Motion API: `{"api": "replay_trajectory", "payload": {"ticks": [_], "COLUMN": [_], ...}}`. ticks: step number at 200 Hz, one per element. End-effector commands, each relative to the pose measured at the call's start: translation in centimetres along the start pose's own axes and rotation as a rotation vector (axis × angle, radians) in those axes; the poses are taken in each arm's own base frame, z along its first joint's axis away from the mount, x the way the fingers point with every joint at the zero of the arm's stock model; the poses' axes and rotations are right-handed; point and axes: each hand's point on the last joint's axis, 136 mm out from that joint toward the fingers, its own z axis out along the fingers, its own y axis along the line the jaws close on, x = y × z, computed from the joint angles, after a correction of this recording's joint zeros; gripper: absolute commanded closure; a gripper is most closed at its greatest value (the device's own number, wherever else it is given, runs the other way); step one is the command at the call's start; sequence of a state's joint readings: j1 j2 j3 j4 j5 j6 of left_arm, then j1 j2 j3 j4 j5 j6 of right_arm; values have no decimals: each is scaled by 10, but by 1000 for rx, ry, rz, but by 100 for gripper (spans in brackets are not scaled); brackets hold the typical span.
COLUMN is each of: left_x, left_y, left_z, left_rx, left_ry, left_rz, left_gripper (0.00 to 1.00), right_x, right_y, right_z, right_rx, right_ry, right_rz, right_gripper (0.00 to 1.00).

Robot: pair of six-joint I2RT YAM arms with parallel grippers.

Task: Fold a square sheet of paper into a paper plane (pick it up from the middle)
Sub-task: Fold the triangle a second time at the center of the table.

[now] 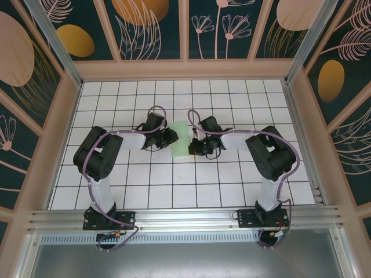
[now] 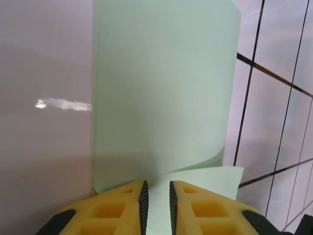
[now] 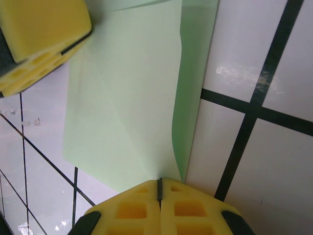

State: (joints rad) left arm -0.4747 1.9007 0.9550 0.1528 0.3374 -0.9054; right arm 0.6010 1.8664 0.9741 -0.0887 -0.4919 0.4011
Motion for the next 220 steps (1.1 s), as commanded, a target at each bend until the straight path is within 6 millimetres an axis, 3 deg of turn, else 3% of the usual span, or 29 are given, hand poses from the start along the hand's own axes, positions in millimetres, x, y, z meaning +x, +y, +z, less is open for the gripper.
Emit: {"api": "replay_trajectory", "payload": {"ticks": [1,21,32,60,96,144,220], "left_x": [-33,-39,-51,-48,-9,39,53], "left_y": [18,17,-6,-45,-58,-56,-36], "left_z": [-13,-22,-30,-46,-37,-9,7], "left_rx": [-89,-96,-41,111,155,174,122], "left_ry": [-118,-142,-170,-170,-86,61,119], "left_rz": [20,41,72,105,110,69,9], "left_gripper": [77,76,75,75,76,85,93], "right_x": [52,52,52,52,52,52,53], "right_y": [-49,-49,-49,-49,-49,-50,-51], "right_z": [8,8,7,7,6,7,7], "right_rx": [154,155,155,156,157,161,167], "right_ry": [156,156,156,157,155,155,157], "right_rz": [114,117,118,124,134,147,155], "right_gripper": [95,95,95,96,99,100,100]}}
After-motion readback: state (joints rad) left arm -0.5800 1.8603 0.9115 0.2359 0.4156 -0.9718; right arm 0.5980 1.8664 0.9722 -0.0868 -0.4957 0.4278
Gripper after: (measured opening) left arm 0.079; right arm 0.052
